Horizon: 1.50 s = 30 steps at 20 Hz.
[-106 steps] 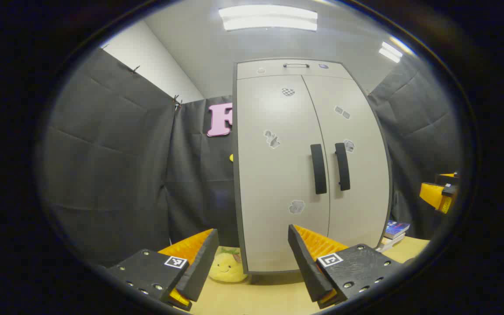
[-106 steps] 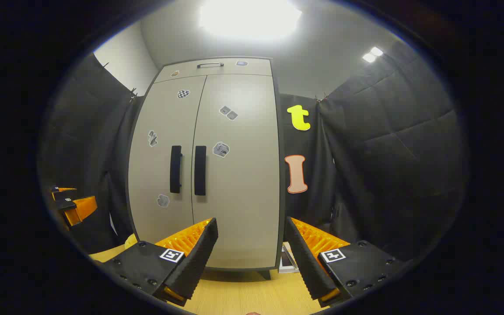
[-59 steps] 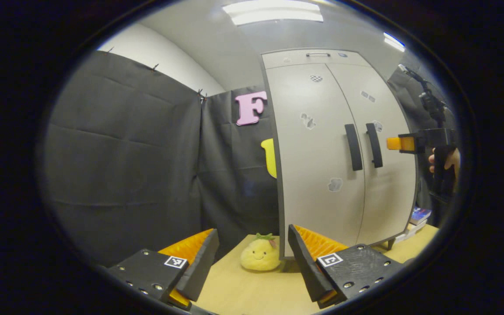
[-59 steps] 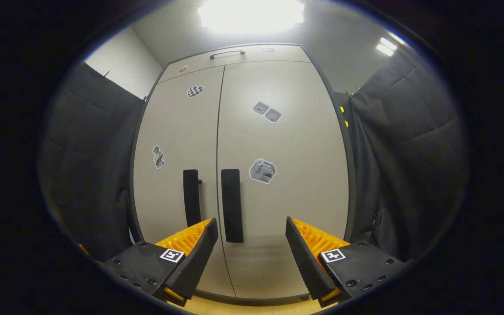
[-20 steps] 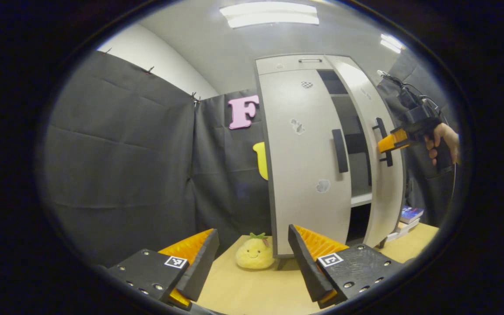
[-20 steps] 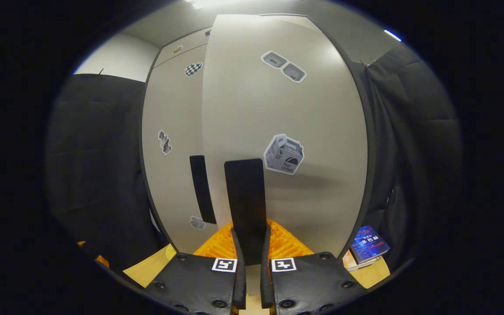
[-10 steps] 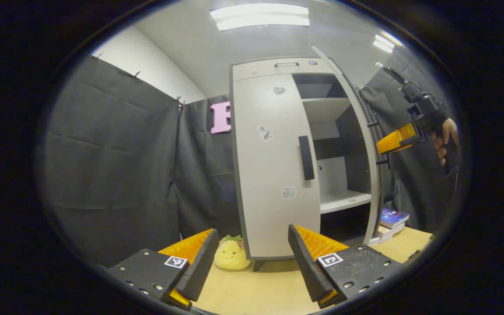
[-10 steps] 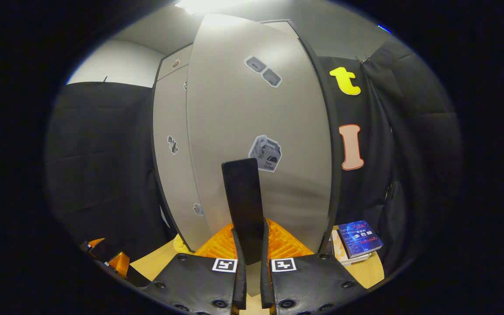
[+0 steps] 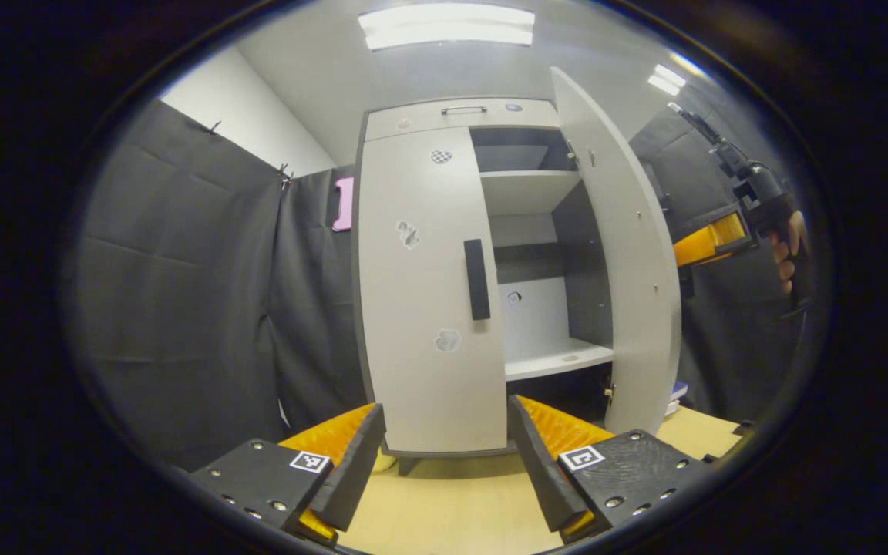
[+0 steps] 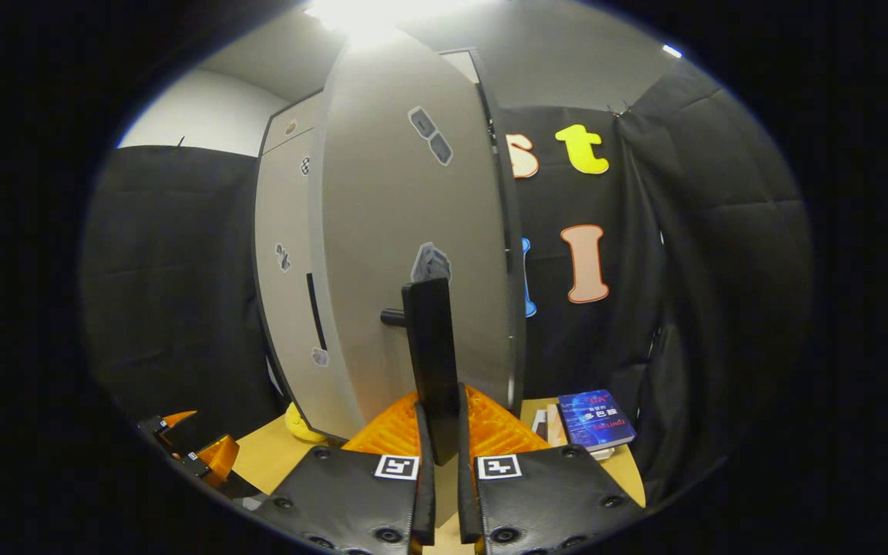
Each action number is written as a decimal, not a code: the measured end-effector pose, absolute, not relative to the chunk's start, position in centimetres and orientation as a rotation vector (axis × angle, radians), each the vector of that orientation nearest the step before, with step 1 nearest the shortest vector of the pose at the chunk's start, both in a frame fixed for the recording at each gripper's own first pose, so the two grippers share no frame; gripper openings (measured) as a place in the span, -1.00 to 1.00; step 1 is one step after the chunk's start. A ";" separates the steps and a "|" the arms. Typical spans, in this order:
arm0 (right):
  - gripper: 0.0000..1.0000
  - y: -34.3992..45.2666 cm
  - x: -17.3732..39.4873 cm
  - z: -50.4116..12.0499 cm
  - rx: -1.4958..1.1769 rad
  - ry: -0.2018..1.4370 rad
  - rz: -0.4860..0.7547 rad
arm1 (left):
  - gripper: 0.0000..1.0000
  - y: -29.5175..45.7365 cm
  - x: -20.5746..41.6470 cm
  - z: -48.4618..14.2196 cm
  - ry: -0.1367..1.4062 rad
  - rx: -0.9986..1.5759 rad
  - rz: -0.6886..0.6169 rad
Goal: Open the right door of the double-door shoe cabinet with the right hand, and open the left door with the left hand.
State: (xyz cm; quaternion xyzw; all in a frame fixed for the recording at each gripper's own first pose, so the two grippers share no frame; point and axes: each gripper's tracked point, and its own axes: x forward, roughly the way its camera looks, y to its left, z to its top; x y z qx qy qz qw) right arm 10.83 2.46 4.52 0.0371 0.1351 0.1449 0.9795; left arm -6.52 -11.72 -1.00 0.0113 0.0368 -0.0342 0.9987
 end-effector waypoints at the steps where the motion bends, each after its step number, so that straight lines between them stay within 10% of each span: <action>1: -0.74 2.1 10.8 4.6 0.079 0.265 0.277 | 0.84 -12.3 -6.4 -0.9 0.076 0.024 -0.074; 13: -0.98 -1.6 11.1 5.2 -0.021 0.180 0.201 | 0.86 -15.7 -5.8 -0.2 0.109 0.028 -0.116; 18: -0.51 -1.4 9.3 4.3 -0.001 0.206 0.202 | 0.86 -16.1 -1.9 1.3 0.123 0.000 -0.141; 21: 0.70 -2.4 8.3 3.7 -0.010 0.222 0.163 | 0.86 -16.0 1.0 2.1 0.126 -0.020 -0.148; 23: 0.99 -2.7 8.3 3.9 -0.002 0.209 0.141 | 0.83 -15.3 2.9 2.2 0.125 0.005 -0.132; 30: 0.92 -4.7 7.2 3.3 -0.049 0.225 0.059 | 0.82 -14.6 10.3 5.1 0.077 0.005 -0.122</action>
